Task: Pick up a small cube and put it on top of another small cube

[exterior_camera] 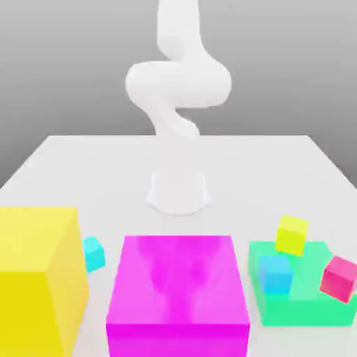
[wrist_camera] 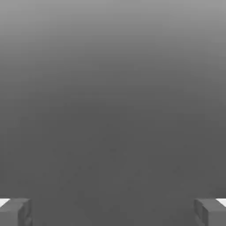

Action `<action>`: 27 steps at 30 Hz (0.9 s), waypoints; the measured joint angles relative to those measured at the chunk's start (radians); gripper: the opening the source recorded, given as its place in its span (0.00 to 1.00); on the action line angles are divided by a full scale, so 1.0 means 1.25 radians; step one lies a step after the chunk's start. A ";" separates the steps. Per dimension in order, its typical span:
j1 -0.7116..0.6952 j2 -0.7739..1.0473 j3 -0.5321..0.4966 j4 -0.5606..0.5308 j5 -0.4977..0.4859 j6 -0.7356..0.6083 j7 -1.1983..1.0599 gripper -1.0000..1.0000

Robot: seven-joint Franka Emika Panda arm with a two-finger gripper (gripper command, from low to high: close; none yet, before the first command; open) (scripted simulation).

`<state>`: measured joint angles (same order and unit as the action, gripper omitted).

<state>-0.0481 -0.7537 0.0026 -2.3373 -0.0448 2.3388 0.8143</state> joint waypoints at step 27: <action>-0.434 0.412 -0.129 -0.295 -0.481 0.308 0.001 0.50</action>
<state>-0.5901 -0.2389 -0.1589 -2.7059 -0.6458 2.7242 0.8159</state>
